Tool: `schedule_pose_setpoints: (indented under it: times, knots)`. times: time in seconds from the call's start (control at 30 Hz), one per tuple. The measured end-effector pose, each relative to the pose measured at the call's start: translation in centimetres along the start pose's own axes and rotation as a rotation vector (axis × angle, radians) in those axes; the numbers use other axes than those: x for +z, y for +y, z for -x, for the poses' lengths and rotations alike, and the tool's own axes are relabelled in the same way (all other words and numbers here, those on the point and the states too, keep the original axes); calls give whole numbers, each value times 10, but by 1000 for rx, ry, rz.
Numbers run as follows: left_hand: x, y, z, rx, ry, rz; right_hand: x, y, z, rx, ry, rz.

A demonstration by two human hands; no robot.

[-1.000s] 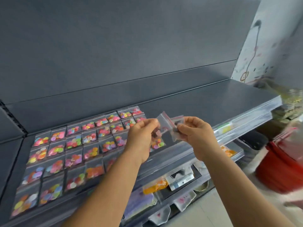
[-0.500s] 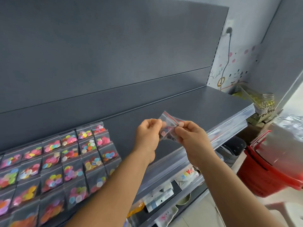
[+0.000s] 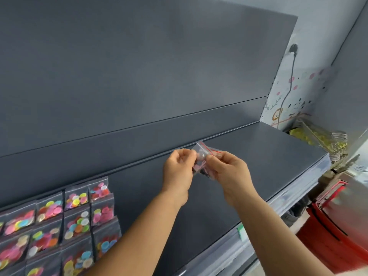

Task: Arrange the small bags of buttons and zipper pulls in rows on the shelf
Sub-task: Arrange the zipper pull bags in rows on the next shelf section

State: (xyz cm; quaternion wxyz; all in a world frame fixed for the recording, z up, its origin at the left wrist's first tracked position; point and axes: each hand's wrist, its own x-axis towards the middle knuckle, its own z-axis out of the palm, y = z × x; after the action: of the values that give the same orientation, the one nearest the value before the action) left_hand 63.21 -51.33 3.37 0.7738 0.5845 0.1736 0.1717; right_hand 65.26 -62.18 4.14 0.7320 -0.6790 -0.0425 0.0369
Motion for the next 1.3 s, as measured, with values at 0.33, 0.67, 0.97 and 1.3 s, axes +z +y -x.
schedule_pose_setpoints:
  times: [0.33,0.67,0.97,1.3]
  knots:
    - [-29,-7,-32,-86,62,-165,9,9,-69,101,-217,-25]
    - [-20,-16,-39,23,241,-405,20,35,-113,166,-474,107]
    - [-36,-43,-55,-81,471,-538,21,57,-137,54,-421,367]
    - [-50,-44,-59,146,415,-1244,22,64,-136,-411,-512,898]
